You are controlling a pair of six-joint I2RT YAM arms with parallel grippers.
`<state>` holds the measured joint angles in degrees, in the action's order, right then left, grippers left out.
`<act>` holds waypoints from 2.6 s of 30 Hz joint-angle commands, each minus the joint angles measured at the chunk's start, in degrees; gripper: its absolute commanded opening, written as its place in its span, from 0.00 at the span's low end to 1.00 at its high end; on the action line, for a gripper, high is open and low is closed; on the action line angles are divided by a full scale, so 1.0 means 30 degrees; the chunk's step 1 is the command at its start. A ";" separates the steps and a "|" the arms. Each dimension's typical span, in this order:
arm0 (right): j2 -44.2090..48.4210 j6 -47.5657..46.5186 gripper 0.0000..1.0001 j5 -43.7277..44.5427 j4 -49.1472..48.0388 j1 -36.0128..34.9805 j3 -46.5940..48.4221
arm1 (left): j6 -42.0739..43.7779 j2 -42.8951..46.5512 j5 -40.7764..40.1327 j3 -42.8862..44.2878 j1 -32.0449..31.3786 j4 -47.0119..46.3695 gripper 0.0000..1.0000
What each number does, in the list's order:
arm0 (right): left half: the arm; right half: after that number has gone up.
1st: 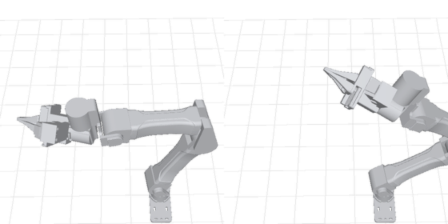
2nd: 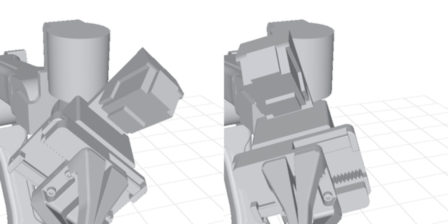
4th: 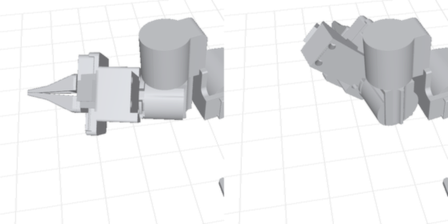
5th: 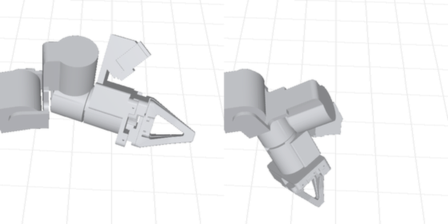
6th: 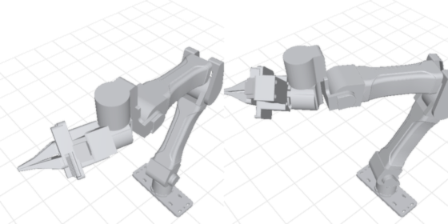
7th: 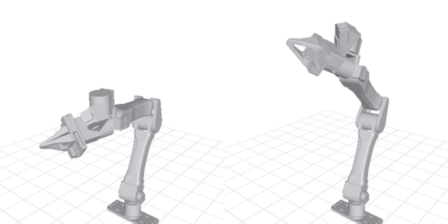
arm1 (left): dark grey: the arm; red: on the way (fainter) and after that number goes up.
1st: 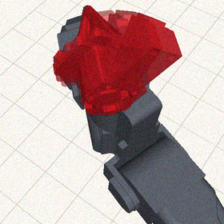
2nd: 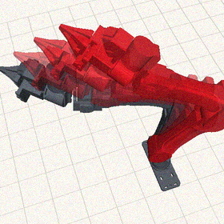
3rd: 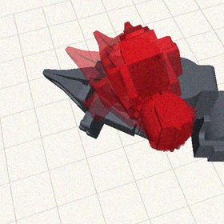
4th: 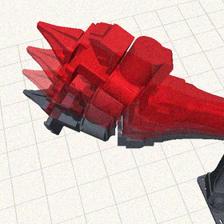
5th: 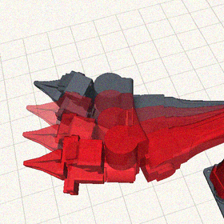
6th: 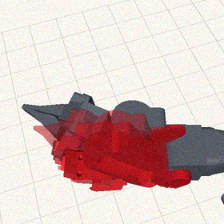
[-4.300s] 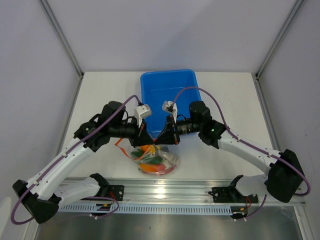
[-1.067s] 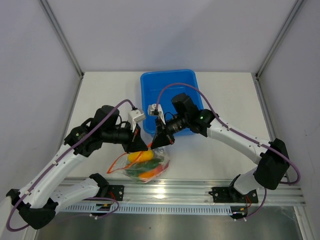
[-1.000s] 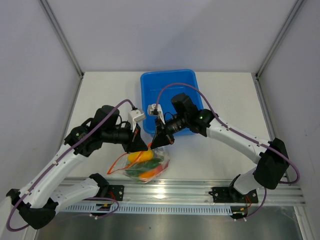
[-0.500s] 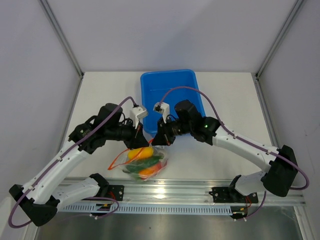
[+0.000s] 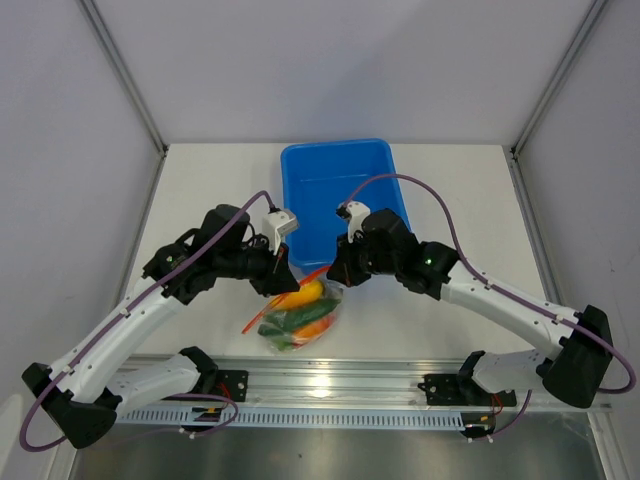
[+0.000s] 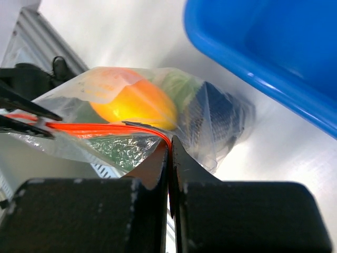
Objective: Place the food in the zip-top bag and seal the zipper
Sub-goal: Zip the zipper food storage bag at the center of the board, then place the zipper food storage bag at the center of the board.
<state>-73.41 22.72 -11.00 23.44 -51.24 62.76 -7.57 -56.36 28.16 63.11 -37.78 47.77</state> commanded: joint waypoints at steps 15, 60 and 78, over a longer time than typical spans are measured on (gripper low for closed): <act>0.2962 0.0395 0.00 0.5307 0.3963 0.0851 -0.0617 | -0.0317 0.1617 -0.0041 0.0526 -0.0063 0.1332 0.11; 0.4049 -0.0395 0.00 0.4284 0.2968 0.0089 -0.1849 | -0.1637 0.5545 -0.2387 0.0671 -0.0034 0.1338 0.57; 0.3961 -0.1128 0.00 0.3141 0.2645 0.0060 -0.0970 | 0.1323 -0.1340 -0.4138 0.1404 -0.3578 -0.2386 0.66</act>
<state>-61.91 20.56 -0.34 33.41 -50.78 57.52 -5.93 -60.64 20.16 65.91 -47.99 43.92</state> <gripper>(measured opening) 0.007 0.656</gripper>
